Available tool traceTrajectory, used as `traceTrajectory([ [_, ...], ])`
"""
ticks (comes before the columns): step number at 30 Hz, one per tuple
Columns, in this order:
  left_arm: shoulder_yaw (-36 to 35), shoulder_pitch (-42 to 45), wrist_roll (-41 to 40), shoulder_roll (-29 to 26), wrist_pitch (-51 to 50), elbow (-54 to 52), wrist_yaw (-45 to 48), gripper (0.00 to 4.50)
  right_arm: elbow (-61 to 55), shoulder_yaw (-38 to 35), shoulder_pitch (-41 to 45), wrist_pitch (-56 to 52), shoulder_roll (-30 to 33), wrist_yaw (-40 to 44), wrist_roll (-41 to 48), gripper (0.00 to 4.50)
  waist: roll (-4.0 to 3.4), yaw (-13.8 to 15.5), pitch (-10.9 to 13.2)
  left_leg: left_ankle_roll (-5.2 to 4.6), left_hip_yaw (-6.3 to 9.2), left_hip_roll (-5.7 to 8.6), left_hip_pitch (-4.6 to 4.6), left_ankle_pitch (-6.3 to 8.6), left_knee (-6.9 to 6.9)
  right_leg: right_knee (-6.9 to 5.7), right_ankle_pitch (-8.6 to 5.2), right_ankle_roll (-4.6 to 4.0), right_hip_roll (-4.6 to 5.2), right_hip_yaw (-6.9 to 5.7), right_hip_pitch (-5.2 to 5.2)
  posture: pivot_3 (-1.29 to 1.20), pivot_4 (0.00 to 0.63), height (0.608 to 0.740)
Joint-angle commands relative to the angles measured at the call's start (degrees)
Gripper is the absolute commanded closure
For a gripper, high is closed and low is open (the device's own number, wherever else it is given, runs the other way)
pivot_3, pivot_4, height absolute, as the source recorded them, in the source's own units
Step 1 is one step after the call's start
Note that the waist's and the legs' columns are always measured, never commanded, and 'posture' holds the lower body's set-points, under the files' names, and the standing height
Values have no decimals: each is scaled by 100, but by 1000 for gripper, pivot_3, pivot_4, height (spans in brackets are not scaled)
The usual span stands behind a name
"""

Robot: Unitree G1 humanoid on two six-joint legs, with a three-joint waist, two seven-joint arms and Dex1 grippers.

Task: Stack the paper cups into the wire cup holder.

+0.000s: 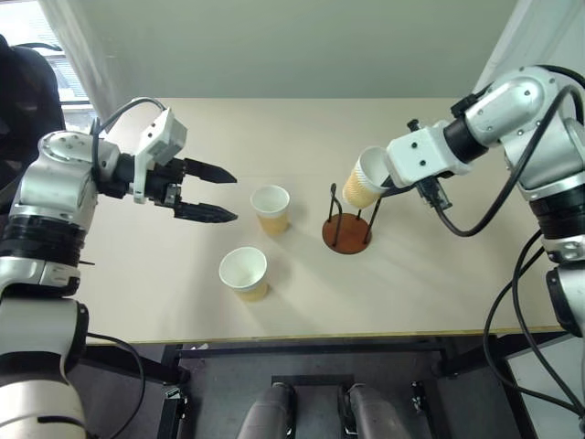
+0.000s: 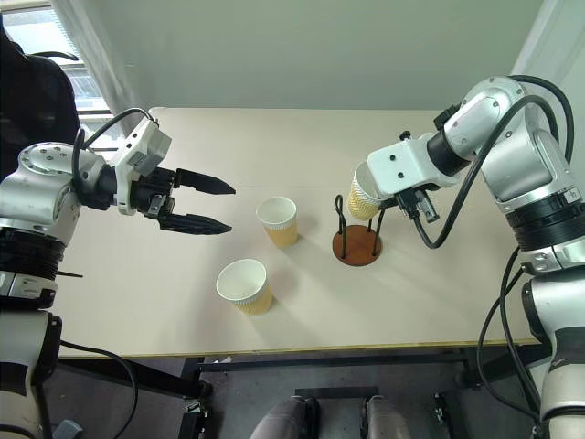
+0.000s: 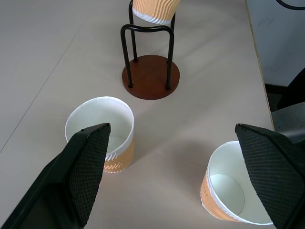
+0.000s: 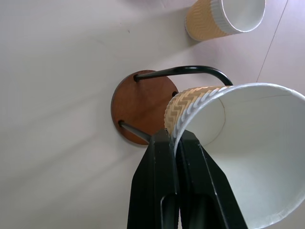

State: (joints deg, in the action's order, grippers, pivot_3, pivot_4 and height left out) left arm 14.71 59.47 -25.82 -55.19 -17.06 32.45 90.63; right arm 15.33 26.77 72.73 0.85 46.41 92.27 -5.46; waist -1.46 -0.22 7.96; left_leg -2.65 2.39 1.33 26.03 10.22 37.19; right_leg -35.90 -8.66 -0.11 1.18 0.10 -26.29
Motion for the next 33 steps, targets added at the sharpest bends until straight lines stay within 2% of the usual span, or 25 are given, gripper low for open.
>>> traceTrajectory([
  [1, -170, 50, -60, -105, -27, -149, 187, 0, -81, -2, 242, 178, 19, 23, -60, 4485, 0, 0, 0, 0, 0, 0, 0, 0, 0, 0, 0, 0, 0, 0, 0, 0, 150, 740],
  [4, -176, 45, -51, -98, -33, -154, 187, 0, -97, 1, 233, 215, -2, 23, -75, 4485, 0, 0, 0, 0, 0, 0, 0, 0, 0, 0, 0, -1, 0, 0, 0, 0, 150, 740],
  [7, -178, 37, -42, -87, -33, -152, 187, 0, -120, -99, 201, 143, -140, 14, -127, 3937, 0, -6, 0, 0, 0, 0, 0, 0, 0, 0, 0, -1, 0, 0, 0, 0, 150, 740],
  [14, -190, 21, -40, -83, -50, -160, 187, 0, -132, -179, 170, 64, -222, -10, -177, 1496, 0, -8, 0, 0, 0, 1, 1, 0, 0, 0, 1, -2, 0, -1, 0, 0, 150, 740],
  [17, -211, 29, -1, -86, -51, -124, 187, 0, -120, -349, 184, -194, -316, -220, -92, 1496, 0, -12, 0, 0, 0, 0, 1, 1, 0, 1, 1, -2, 0, -1, -1, 0, 150, 740],
  [23, -464, 130, 363, 92, 35, 77, 121, 0, -270, -1026, 21, -1461, -242, -417, 485, 1496, 0, -3, 0, 2, -1, 0, 1, 0, -1, -1, -1, -4, 0, -2, -1, 0, 150, 740],
  [27, -456, 202, 840, 87, 612, 213, 101, 0, -747, -1724, -490, -3026, -116, -710, 1168, 1496, 2, 9, -1, 2, 0, 1, 2, 1, 0, 3, -2, -5, 0, -2, 2, 0, 150, 740],
  [30, -203, 219, 1178, -11, 1025, 313, 183, 0, -1106, -1911, -909, -3377, 75, -831, 1345, 1496, 1, 7, 0, 2, -2, 1, 1, 1, 0, 2, -2, -4, 0, -1, 1, 0, 150, 740],
  [33, 115, 281, 1869, -62, 1928, 565, 150, 0, -1386, -2025, -1315, -3645, 282, -950, 1480, 1496, 1, 6, 0, 3, -2, -1, -2, 0, -1, -2, -2, -4, 0, -1, 0, 0, 150, 740],
])
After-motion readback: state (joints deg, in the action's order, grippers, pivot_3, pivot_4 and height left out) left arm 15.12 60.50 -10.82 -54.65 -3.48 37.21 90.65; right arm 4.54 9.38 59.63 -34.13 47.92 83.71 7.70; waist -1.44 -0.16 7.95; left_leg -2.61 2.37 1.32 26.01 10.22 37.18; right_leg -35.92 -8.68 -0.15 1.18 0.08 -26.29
